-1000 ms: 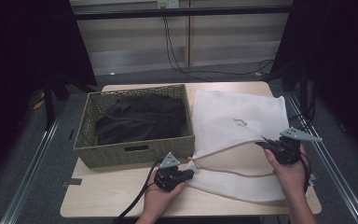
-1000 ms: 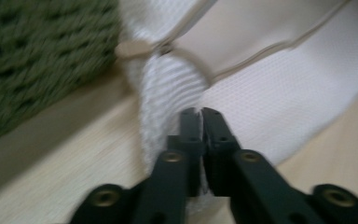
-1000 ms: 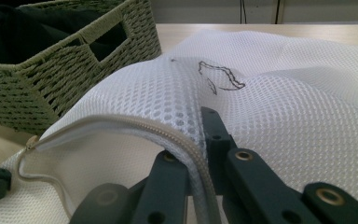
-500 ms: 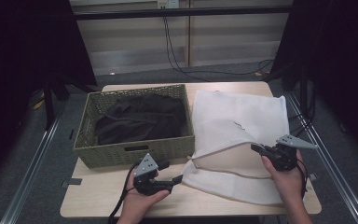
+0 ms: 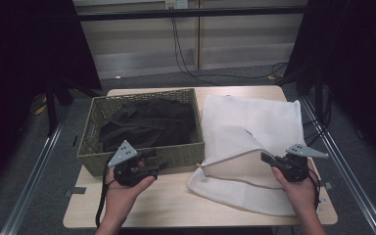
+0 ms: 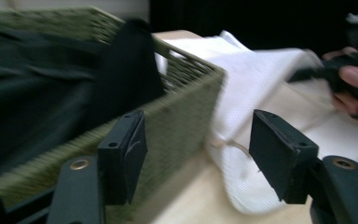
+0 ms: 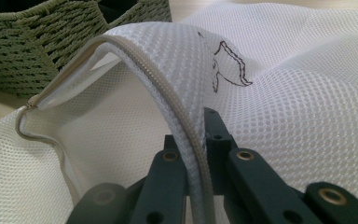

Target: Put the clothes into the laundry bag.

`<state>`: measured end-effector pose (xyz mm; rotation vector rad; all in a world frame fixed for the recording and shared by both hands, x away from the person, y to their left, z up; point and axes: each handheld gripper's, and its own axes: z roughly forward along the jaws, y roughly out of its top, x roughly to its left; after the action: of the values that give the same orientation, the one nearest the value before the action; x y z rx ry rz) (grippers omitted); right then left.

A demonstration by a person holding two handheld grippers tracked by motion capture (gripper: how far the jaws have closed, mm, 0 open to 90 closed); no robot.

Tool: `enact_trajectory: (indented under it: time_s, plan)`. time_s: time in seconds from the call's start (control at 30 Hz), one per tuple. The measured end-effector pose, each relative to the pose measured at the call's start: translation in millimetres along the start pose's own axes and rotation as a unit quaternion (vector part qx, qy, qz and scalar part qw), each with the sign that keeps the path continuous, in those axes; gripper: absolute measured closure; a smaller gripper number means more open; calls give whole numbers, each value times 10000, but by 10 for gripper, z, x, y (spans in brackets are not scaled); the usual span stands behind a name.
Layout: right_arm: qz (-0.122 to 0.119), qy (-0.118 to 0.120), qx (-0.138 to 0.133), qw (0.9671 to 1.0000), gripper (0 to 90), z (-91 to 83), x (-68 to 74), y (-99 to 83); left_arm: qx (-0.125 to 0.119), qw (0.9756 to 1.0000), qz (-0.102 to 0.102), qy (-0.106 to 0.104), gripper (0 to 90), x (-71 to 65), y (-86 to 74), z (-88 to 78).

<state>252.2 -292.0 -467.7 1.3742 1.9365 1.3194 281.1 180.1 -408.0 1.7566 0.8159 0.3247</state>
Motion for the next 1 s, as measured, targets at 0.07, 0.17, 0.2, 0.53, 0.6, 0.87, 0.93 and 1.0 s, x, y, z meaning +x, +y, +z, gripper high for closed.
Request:
enact_trajectory:
  time_s: [0.07,0.17,0.2,0.53,0.6,0.87,0.93,1.0]
  plan:
    - [7,17,32,10000,885,10,3,-4,-2,9998,45,187,415,70,85,32]
    - [19,32,86,10000,884,33,8,-16,164,9996,72,227,434,177,205,197]
    - [19,32,86,10000,884,33,8,-16,164,9996,72,227,439,177,205,197]
    - [-8,75,103,9999,883,49,3,-37,1091,9937,-60,237,896,370,336,680]
    - [-10,75,100,9999,883,45,2,-38,876,9952,-190,399,900,462,379,593]
    - [-8,88,94,9999,883,39,-11,-44,889,9861,-524,1305,900,1232,628,199]
    - [-11,81,94,9999,884,39,-9,-43,1061,9833,-603,1350,896,1354,618,200]
    - [-26,88,83,9999,884,40,-11,-42,1576,9747,-940,1277,868,1618,549,254]
